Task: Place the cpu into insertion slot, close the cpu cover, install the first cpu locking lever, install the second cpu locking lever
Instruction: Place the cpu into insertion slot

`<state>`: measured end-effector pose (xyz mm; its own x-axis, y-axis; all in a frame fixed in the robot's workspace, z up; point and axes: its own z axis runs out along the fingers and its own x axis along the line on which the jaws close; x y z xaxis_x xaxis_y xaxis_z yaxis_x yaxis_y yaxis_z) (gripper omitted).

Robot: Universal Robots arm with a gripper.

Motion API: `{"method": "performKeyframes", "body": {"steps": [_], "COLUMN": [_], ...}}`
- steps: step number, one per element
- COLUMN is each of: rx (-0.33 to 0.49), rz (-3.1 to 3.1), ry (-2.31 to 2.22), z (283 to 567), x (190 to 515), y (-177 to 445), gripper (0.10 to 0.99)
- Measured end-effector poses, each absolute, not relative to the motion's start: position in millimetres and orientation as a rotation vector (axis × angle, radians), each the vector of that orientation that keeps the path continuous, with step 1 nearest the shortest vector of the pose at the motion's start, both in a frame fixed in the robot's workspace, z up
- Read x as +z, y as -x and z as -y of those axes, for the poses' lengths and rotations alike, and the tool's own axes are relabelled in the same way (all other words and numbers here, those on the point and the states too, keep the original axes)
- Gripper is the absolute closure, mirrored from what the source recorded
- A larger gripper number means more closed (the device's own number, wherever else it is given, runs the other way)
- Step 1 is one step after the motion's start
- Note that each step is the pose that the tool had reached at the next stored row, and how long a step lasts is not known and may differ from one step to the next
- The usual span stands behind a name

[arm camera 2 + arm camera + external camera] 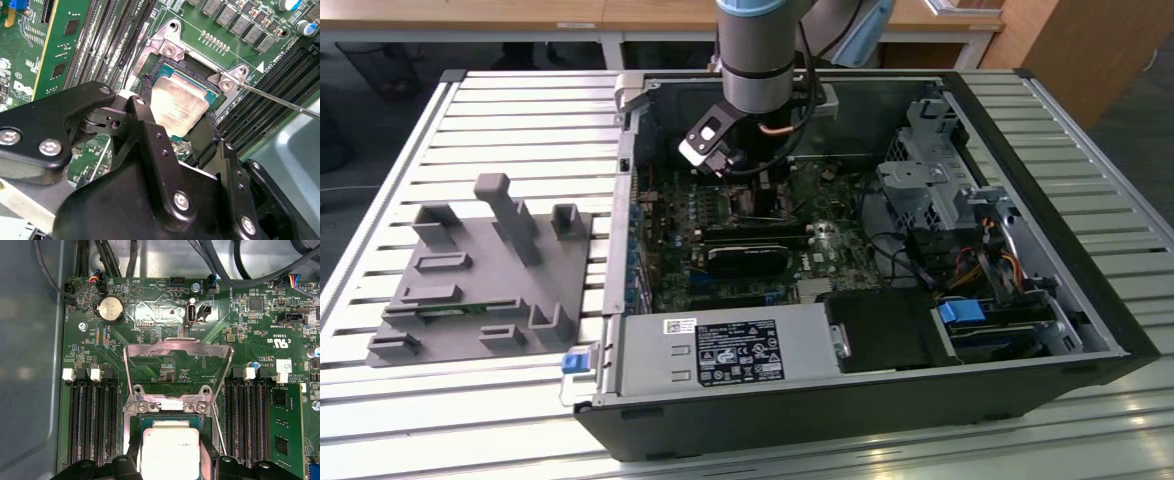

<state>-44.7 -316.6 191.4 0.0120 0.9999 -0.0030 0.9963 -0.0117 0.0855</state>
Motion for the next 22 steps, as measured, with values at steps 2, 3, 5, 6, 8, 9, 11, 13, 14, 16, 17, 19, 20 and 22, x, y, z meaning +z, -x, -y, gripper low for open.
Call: {"method": "performKeyframes", "body": {"steps": [2,3,5,6,8,9,11,13,14,16,17,19,20,22], "rx": [0.089,0.089,0.088,0.088,0.087,0.087,0.087,0.087,0.087,0.087,0.087,0.087,0.087,0.087], "rz": [-2.163,-2.163,-2.162,-2.162,-2.162,-2.162,-2.162,-2.162,-2.162,-2.162,-2.162,-2.162,-2.162,-2.162], "ry": [-2.189,-2.188,-2.188,-2.188,-2.188,-2.188,-2.188,-2.188,-2.188,-2.188,-2.188,-2.188,-2.188,-2.188], "z": [316.6,316.5,316.6,316.6,316.6,316.6,316.8,317.0,317.3,318.0,318.6,319.4,319.4,319.5], "x": [191.4,191.3,191.4,191.4,191.4,191.4,191.3,191.3,191.3,191.3,191.3,191.2,191.2,191.2], "y": [44.7,44.6,44.7,44.7,44.7,44.7,44.7,44.7,44.7,44.7,44.7,44.7,44.7,44.7], "gripper": [0.545,0.537,0.537,0.471,0.471,0.471,0.471,0.471,0.471,0.471,0.471,0.471,0.471,0.471]}}
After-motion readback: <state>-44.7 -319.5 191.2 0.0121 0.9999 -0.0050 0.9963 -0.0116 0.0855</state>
